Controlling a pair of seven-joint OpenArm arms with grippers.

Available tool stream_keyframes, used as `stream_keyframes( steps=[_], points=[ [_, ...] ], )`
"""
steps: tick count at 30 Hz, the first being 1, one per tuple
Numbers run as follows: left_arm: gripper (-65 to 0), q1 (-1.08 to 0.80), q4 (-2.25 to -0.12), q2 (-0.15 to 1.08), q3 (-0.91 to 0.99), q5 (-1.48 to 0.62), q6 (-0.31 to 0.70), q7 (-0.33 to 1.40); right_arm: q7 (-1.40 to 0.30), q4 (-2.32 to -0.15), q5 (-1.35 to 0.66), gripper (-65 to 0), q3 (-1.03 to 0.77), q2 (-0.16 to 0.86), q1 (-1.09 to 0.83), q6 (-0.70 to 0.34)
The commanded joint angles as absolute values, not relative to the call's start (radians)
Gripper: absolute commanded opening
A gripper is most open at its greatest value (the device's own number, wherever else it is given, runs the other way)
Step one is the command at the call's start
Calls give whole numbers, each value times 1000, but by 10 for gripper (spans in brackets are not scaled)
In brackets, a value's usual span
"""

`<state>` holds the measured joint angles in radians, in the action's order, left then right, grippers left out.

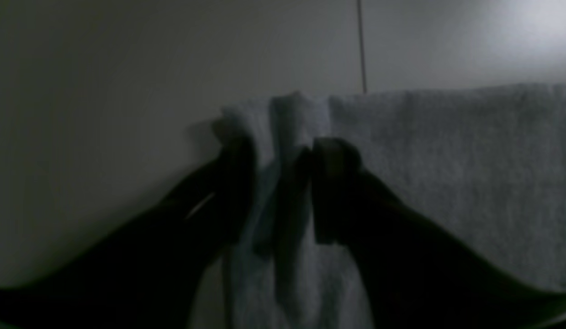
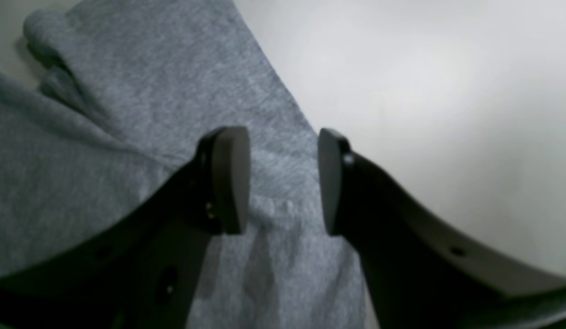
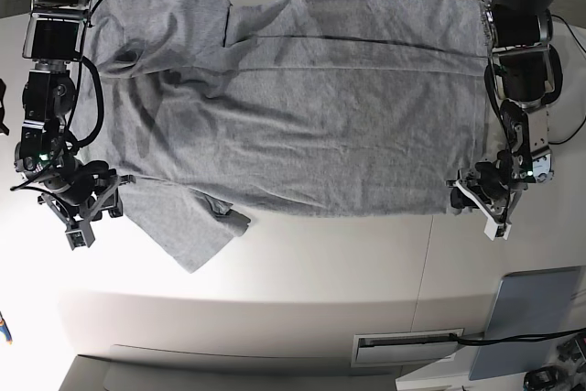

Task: Fold the T-shirt properly
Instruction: 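Move both grippers to the hem corners and grasp them, then lift the hem with both grippers and fold it over toward the collar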

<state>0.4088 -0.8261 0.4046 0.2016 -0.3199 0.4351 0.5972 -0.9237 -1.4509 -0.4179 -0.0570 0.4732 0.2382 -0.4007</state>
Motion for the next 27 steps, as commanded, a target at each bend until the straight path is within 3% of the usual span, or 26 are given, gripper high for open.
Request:
stream_keyframes(
  steps=[1,4,11,19,27],
  points=[
    [-499,421,-831,411,199,-314,439,632,-894,-1464,-426,-405,-65,490,263,-401],
    [-650,421,-831,410,199,-314,448,631,-865,-1464,-402,-405,-65,490,268,-401],
    [-650,420,-831,410,199,-314,488,637,-828,-1369,-316,-405,29,490,390,-400],
    [-650,413,-831,410,199,-314,495,645,-745,-867,-237,-405,301,423,712,-385],
    [-650,413,-831,410,199,-313,495,665,-702,-419,-152,-405,385,324,885,-388]
  ],
)
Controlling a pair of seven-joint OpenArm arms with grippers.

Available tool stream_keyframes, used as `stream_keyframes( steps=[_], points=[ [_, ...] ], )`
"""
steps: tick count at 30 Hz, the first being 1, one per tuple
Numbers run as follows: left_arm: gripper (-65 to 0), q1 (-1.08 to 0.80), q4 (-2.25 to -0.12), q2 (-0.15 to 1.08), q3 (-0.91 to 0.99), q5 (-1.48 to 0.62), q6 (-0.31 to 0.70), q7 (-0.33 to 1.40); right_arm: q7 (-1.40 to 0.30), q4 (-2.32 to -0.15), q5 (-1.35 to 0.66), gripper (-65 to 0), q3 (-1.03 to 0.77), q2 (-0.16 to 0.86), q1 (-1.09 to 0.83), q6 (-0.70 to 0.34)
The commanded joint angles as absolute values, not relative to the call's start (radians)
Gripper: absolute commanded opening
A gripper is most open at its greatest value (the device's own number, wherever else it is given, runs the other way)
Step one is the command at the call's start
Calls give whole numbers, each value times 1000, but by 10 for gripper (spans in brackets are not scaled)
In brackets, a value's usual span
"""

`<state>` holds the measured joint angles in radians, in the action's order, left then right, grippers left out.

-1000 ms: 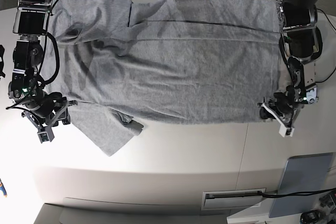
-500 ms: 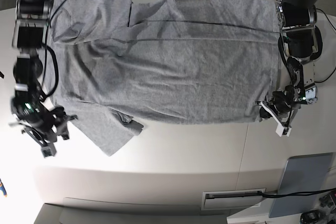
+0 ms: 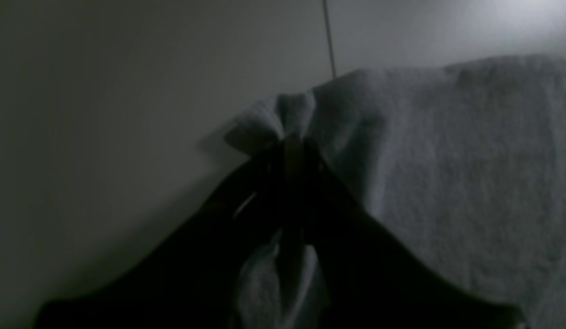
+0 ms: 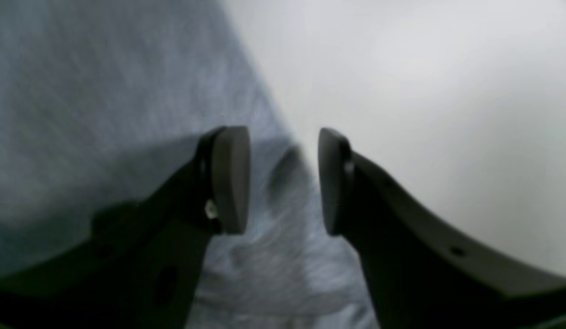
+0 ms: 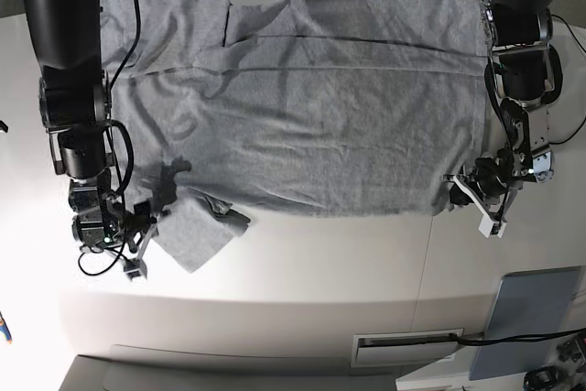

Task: Fold the T-shirt properly
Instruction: 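Lift the hem with both grippers and fold it over toward the collar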

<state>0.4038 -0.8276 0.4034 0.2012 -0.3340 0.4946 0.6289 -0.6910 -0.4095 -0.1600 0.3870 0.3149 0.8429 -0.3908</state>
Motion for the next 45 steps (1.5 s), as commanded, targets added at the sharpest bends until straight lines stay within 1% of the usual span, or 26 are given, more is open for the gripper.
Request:
stream_keyframes(
  steps=[1,7,11,20,25,28,33,34,35,36,38,39,42,45],
  points=[
    [-650,413,-831,411,199,-313,495,665,-702,-410,-152,-405,385,325,881,-388],
    [-650,413,-831,410,199,-314,495,663,-698,-410,-141,-405,385,336,865,-388],
    [-650,412,-831,411,199,-313,495,665,-636,-411,-141,-405,385,346,873,-384],
    [-650,410,-831,410,199,-314,494,664,-659,-411,-156,-405,384,378,899,-383],
    [-650,410,-831,410,199,-314,495,665,-680,-411,-241,-405,384,379,876,-461],
    [-650,410,-831,410,199,-314,495,665,-681,-411,-280,-405,384,374,870,-464],
    [-650,410,-831,410,199,-314,495,664,-690,-411,-279,-406,384,371,869,-464],
    [-650,410,-831,410,199,-315,495,661,-693,-411,-276,-416,384,371,867,-464],
    [-650,410,-831,410,199,-315,495,654,-693,-411,-263,-452,384,371,864,-464],
    [-650,410,-831,410,199,-315,495,645,-691,-411,-245,-499,384,370,860,-464],
    [-650,410,-831,410,199,-315,495,621,-680,-411,-200,-620,384,368,849,-458],
    [-650,410,-831,410,199,-318,495,606,-668,-411,-182,-650,384,366,841,-450],
    [-650,411,-834,410,199,-358,470,584,-625,-411,-134,-650,384,364,832,-389],
    [-650,410,-875,412,199,-360,462,616,-643,-445,-136,-650,384,377,839,-384]
  ],
)
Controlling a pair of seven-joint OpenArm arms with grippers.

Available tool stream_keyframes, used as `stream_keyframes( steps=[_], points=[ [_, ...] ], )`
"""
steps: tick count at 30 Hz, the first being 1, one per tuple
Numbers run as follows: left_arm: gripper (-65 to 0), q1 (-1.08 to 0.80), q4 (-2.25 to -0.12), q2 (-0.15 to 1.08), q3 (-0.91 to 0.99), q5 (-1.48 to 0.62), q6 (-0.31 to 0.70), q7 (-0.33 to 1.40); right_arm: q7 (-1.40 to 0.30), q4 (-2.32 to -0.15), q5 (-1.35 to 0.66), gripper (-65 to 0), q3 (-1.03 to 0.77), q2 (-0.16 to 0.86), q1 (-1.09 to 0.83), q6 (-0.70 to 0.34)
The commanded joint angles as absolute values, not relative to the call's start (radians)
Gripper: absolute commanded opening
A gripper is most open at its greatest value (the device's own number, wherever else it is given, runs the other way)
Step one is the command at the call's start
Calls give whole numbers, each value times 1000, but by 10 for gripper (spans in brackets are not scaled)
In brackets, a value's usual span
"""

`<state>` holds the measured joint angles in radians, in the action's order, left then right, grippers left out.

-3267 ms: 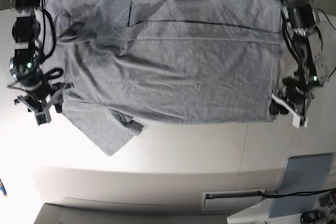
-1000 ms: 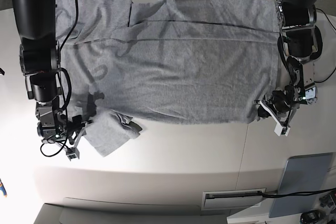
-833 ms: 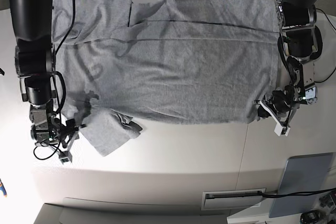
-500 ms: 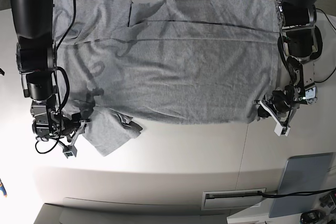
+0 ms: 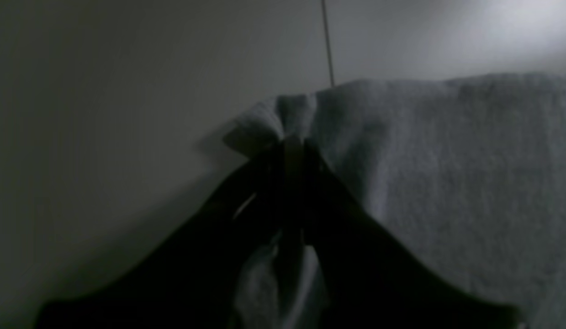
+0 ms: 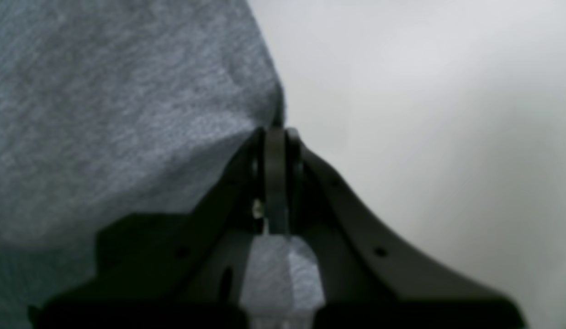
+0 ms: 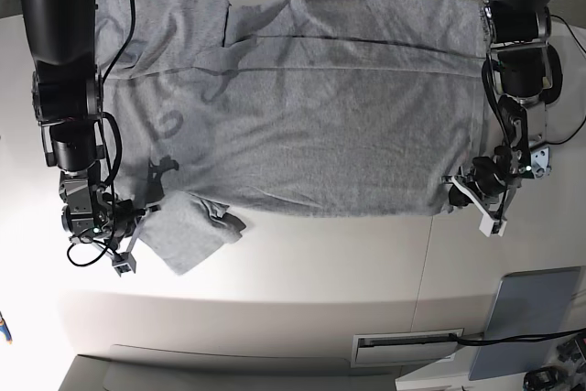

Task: Fold the T-shirt properly
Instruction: 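Lift the hem with both grippers and fold it over toward the collar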

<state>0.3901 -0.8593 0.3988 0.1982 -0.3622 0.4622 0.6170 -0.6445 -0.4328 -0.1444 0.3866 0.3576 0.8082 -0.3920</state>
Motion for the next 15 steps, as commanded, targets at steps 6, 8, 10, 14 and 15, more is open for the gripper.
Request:
stream_keyframes(
  steps=[6,8,10,14,15],
  points=[
    [-650,330,-1091,442,202,-449,460,665,-733,-676,-271,-650,384,480,793,-384],
    [-650,282,-1180,459,205,-476,434,678,-765,-793,-329,-650,384,527,749,-384],
    [-650,244,-1242,465,222,-475,421,691,-789,-916,-357,-650,384,568,697,-356],
    [-650,169,-1334,465,293,-525,421,715,-853,-1133,-294,-650,382,630,574,-282],
    [-650,150,-1350,465,315,-540,439,729,-859,-1178,-275,-650,377,642,537,-262]
  ],
)
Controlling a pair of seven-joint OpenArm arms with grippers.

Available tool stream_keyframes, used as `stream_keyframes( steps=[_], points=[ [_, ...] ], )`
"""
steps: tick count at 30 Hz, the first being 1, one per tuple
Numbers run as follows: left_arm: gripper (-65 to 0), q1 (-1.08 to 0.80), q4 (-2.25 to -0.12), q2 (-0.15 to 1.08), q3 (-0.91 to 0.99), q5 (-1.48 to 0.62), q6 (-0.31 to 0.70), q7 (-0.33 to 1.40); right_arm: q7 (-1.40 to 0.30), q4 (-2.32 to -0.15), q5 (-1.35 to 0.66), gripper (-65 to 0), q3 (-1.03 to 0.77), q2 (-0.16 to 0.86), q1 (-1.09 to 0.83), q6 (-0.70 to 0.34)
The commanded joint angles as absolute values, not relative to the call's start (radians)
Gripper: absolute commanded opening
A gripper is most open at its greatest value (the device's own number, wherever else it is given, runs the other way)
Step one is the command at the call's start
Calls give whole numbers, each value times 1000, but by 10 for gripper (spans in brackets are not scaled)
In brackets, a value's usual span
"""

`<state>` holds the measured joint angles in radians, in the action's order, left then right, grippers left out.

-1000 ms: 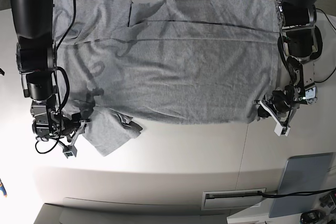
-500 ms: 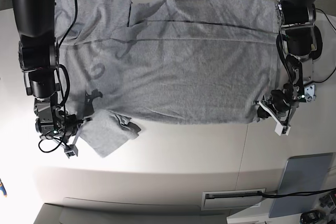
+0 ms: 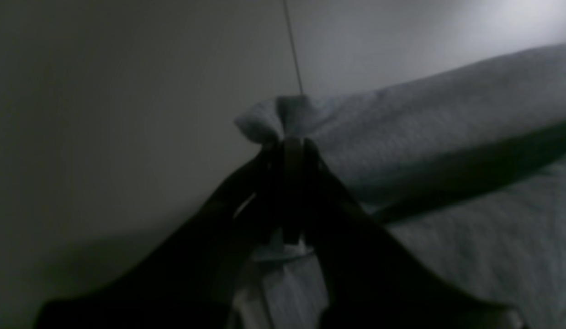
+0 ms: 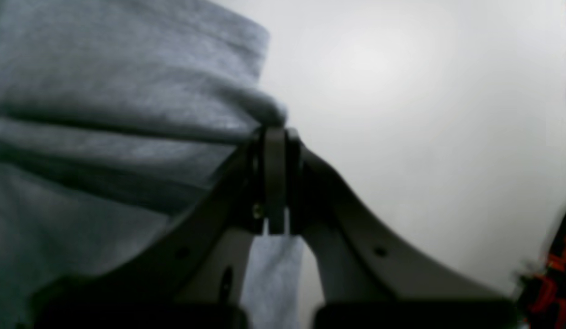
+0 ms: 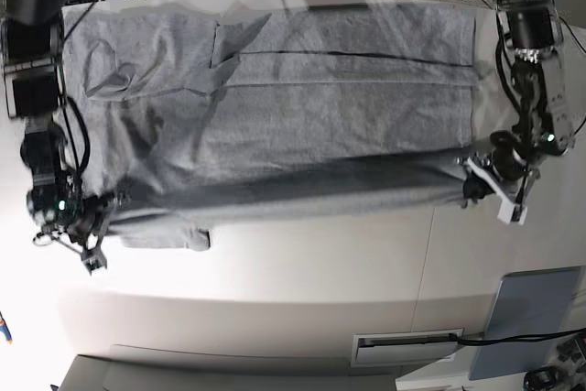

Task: Fold the T-shirt properly
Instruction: 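Lift the hem with both grippers and fold it over toward the collar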

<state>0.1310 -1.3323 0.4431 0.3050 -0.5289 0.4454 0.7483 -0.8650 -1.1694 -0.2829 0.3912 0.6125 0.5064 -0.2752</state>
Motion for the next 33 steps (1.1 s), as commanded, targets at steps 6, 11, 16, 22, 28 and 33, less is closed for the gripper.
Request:
stream_keyframes(
  steps=[6,11,16,22,28,33],
  points=[
    [-650,19,-1423,466,429,-616,499,745,-888,-1406,-238,-650,242,659,290,-226],
    [-650,-104,-1510,466,474,-639,514,745,-896,-1599,-237,-650,68,659,50,-219],
    [-650,-217,-1609,466,492,-651,544,752,-902,-1793,-218,-650,-68,657,-168,-202],
    [-650,-295,-1649,466,495,-648,543,752,-919,-1964,-165,-650,-131,657,-360,-156],
    [-650,-305,-1649,466,494,-647,544,764,-971,-1982,-157,-650,-131,656,-445,-136],
    [-650,-305,-1649,466,494,-631,543,764,-982,-1982,-157,-650,-131,656,-491,-114]
  ],
)
